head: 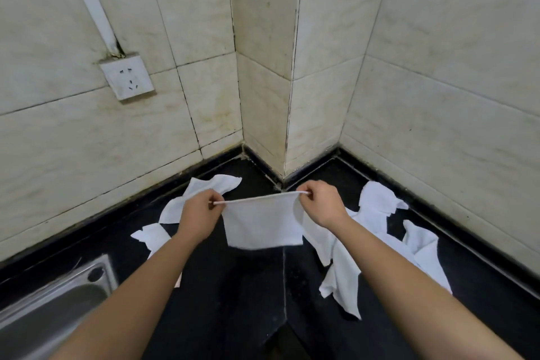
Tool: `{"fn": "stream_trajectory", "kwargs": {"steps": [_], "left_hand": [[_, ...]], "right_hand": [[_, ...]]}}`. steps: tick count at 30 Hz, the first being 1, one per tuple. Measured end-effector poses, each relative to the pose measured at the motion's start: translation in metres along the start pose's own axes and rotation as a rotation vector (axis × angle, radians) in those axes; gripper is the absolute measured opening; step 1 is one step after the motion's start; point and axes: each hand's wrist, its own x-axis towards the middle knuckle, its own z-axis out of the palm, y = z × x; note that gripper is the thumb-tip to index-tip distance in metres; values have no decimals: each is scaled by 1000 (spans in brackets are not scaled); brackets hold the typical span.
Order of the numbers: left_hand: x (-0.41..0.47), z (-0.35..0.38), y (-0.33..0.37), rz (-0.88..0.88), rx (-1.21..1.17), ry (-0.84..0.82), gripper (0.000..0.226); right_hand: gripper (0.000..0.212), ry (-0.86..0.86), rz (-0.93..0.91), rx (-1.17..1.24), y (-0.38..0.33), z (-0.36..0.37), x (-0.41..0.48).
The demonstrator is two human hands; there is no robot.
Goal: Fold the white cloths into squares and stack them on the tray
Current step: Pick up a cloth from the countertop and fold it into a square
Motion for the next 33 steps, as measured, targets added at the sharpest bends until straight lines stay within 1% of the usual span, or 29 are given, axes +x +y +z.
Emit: {"fn": "stream_trajectory", "kwargs": {"steps": [3,5,7,8,10,13,15,16,18,21,23,24,26,28,30,33], "left_hand": [[-1,-2,5,64,-22,127,10],[-13,4,-3,108,28,155,9],[-31,15,-22,160,140,152,12],[-42,23,-34,197,214,123,15],[-67,41,-64,252,331,7,22],[-109,66,-98,286,459,-197,29],[-136,80,-113,310,533,-316,34],[-148,86,-119,318,563,-361,36],[-169,96,-130,313,593,-411,35],[-183,102,-138,301,591,-418,33],[-184,102,-138,311,581,-429,32],[-184,101,-138,313,569,-439,31],[-179,96,-136,285,520,-476,23],[-171,92,-133,227,425,-485,8],[-157,88,-130,107,310,-490,10],[-132,84,-129,-152,128,-415,17]], "right_hand": [[17,72,-42,18,-3,-2,4],[15,62,-45,17,5,8,-1],[15,12,-27,5,19,25,-11],[15,-19,-20,-6,27,35,-18],[18,-101,-24,-56,47,60,-34],[24,-305,-94,-281,76,94,-67],[27,-466,-167,-448,96,115,-88],[28,-520,-185,-501,104,124,-99],[25,-517,-233,-564,117,136,-118],[22,-440,-310,-611,131,144,-132],[24,-405,-348,-585,133,143,-132],[21,-434,-341,-561,132,141,-131],[18,-499,-291,-503,128,136,-126],[24,-566,-201,-429,124,129,-118],[21,-569,-51,-261,118,122,-107],[17,-479,161,4,117,121,-86]]}}
